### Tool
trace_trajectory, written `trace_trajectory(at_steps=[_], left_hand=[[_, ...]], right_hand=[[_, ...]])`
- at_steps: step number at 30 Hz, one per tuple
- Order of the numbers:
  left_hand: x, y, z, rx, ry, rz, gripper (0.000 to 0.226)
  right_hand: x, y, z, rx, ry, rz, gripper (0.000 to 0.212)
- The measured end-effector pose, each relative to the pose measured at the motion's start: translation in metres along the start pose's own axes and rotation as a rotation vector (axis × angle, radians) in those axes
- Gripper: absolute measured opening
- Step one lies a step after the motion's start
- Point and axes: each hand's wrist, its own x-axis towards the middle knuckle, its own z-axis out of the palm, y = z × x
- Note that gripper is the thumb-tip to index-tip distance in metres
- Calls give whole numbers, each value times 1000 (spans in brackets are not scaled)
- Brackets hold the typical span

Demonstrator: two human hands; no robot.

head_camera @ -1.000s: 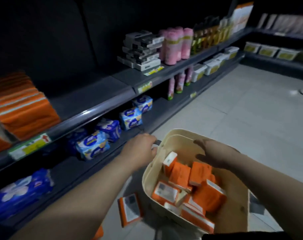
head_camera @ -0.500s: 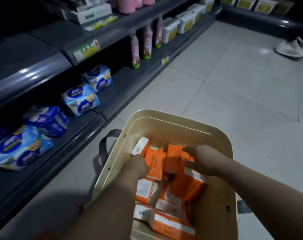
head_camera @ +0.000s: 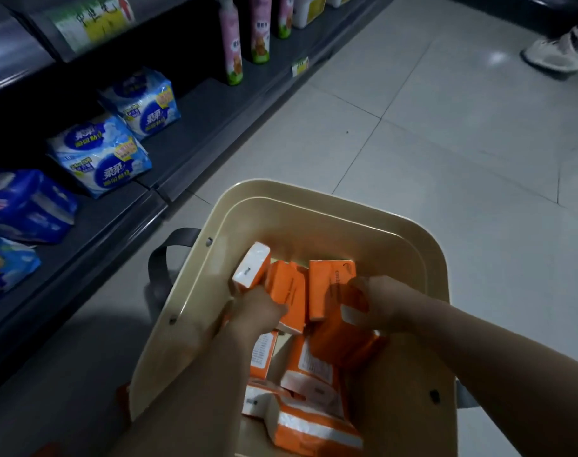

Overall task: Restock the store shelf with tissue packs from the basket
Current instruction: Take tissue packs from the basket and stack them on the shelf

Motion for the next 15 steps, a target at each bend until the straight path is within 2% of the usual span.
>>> trace_trajectory(at_steps=[4, 8, 11, 15], left_hand=[[-24, 5, -40, 50, 82, 164, 41], [-59, 7, -75, -121, 78, 293, 41], [-82, 4, -100, -226, 131, 350, 28], [-120, 1, -140, -303, 223, 365, 52]], right_hand=[[0, -12, 15, -135, -58, 0, 65], [-8, -29, 17, -249, -36, -56, 33], [-17, -44, 7, -318, 14, -119, 35], [-29, -67, -26, -215, 163, -152, 40]])
